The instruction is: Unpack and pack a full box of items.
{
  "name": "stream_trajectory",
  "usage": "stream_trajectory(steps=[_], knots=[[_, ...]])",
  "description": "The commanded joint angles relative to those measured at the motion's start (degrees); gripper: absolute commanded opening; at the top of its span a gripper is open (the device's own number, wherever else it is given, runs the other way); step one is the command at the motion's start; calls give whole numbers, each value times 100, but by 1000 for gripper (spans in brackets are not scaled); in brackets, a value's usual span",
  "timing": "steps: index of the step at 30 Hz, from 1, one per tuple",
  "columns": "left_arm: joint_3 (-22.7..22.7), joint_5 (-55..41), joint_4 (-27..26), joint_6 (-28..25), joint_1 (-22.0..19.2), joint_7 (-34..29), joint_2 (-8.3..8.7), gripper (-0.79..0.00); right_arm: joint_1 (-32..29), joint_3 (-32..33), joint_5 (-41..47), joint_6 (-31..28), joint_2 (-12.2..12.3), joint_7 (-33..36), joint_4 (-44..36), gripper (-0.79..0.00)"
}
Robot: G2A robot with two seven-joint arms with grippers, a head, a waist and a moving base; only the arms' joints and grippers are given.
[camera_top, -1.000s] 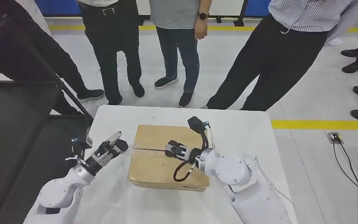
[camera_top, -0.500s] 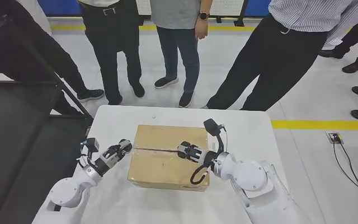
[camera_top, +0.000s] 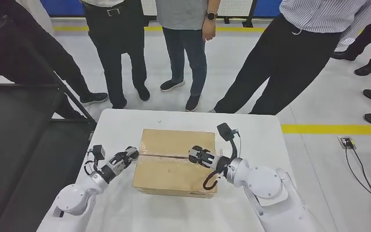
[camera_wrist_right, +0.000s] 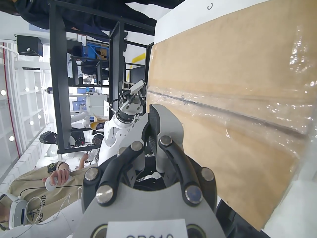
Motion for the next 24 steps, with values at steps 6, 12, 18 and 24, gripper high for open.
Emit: stream_trajectory(steps=[6,12,18,24], knots=[[-3,-33,104,-29,-15,17,-15,-785,-45,37,17,42,30,-18,-47,-785],[-16,-66,177,-61,0,32,-26,-785,-5,132,16,463,59,29,10,-785],[-17,-76,223,-77,4,27,-36,-785,110,309,-77,1148,109,150,280,-785],[6,-71,253,-59,-24,-2,-48,-785,186,395,-52,1555,109,-219,577,-785]])
